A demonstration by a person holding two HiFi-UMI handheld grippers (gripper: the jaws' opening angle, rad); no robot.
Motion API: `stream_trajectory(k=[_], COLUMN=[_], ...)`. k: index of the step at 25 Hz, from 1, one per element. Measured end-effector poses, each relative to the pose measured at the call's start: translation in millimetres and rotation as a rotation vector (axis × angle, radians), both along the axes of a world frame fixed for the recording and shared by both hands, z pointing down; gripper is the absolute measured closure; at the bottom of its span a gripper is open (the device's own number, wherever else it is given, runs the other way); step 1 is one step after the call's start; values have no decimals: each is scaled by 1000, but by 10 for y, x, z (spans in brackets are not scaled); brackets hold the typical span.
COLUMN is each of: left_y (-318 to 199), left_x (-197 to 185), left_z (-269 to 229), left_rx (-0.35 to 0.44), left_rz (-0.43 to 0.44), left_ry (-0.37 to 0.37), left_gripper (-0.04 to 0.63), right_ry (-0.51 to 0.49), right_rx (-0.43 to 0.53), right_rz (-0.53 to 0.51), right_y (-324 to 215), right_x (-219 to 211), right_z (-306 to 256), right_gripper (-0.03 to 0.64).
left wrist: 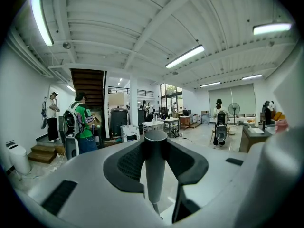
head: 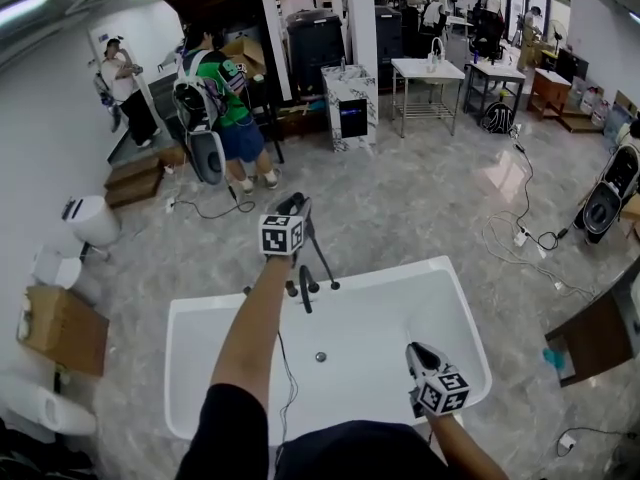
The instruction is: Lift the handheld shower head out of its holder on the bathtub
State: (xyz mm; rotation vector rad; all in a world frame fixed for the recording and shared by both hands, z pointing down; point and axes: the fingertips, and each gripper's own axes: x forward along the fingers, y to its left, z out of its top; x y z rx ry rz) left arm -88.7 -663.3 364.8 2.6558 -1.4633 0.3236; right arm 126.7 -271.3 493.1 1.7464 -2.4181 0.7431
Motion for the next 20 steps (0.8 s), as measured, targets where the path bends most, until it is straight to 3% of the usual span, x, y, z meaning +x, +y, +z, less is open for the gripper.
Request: stream_trajectory(k=[20], left_y=[82], left_x=[10], left_z=[-97], left_rx=[7], left_rz=[-3], left_ry=[3], left_gripper=[465], right_ry=[104], right_rx=[100], right_rz=[-27], right_y=[-118], right_x=[12], right_z=[-231], right_gripper=[610])
